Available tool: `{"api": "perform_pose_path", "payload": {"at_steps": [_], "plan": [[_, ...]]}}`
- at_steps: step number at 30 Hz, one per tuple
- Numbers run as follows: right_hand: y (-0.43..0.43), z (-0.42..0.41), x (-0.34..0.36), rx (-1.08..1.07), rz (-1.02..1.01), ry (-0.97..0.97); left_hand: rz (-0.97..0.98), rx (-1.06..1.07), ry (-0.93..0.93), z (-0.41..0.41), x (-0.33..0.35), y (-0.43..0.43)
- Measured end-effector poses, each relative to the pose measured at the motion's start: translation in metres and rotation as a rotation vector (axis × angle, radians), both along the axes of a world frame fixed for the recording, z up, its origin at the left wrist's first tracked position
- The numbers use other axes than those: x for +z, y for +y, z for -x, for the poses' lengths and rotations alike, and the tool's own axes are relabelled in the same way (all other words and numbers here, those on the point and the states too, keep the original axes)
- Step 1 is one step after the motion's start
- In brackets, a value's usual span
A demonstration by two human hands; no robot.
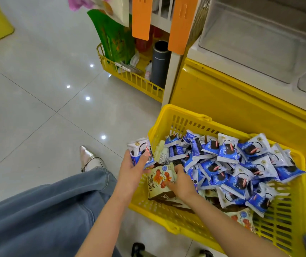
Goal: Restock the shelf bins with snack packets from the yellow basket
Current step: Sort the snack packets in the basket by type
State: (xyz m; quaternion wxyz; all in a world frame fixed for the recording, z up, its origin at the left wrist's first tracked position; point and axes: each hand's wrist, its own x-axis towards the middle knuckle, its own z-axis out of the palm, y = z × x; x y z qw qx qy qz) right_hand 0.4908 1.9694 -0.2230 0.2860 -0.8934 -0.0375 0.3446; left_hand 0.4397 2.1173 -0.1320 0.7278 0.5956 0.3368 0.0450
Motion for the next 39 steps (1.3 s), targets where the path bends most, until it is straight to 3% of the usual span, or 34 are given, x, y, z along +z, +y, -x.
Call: {"api": "perform_pose_path", "payload": {"at_steps": [9,13,17,23,28,32,39], "plan": [[-0.009,-0.025,0.012,0.491,-0.039,-0.105,0.014,0.006,0.019,0.0,-0.003,-0.002],[0.009,-0.023,0.002,0.481,-0.028,-0.04,0.005,-0.044,0.004,-0.002,-0.001,-0.004],[0.009,-0.026,0.004,0.484,0.045,-0.188,-0.022,-0.066,0.004,-0.002,0.001,-0.003],[-0.075,-0.003,0.047,0.163,-0.092,-0.308,-0.047,-0.141,-0.002,-0.002,-0.006,-0.012],[-0.158,0.011,0.053,0.103,0.208,-0.097,-0.035,-0.247,0.011,-0.005,-0.008,-0.037],[-0.208,0.018,0.035,-0.024,0.444,-0.038,-0.095,-0.346,0.022,-0.009,-0.005,-0.054],[-0.226,0.025,0.009,-0.256,0.242,0.092,-0.122,-0.363,0.069,-0.016,-0.005,-0.067]]}}
